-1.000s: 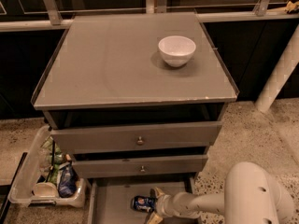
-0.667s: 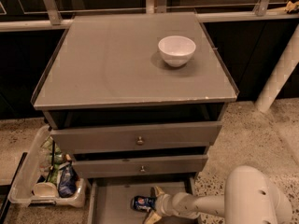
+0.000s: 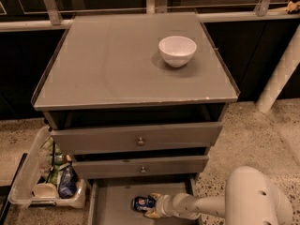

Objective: Pick pepsi can from bottom drawer and place on counter

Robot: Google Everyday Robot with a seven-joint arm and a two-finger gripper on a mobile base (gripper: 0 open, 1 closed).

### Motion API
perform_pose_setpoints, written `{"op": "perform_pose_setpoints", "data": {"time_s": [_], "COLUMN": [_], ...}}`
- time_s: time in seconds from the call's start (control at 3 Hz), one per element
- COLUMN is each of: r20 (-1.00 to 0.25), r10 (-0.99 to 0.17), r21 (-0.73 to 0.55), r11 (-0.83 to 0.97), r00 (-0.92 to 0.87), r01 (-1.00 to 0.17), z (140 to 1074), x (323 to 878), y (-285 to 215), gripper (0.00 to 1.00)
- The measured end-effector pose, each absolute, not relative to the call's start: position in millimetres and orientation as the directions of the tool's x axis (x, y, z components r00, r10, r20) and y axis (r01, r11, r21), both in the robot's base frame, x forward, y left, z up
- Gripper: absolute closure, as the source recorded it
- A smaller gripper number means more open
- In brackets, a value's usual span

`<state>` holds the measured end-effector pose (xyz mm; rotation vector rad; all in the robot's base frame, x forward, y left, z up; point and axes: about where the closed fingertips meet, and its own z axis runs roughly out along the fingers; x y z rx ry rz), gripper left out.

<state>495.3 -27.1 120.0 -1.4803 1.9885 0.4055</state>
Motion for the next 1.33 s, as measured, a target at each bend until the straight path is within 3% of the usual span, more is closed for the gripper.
{"op": "perform_pose_setpoints", "data": {"time_s": [0.67, 1.0, 1.33], "r20": [-0.653, -0.682, -0.712], "r10": [-0.739, -0.724, -0.7], "r21": [-0.123, -0.144, -0.158], "r11": [0.315, 0.277, 0.23], "r00": [-0.162, -0.108, -0.05], "r01": [-0.941, -0.95, -0.96], "z": [141.7, 186.5, 245.3], "x": [491.4, 482.8, 475.8], "y": [-38.3, -57.2, -82.5], "gripper": [0.87, 1.0, 1.0]}}
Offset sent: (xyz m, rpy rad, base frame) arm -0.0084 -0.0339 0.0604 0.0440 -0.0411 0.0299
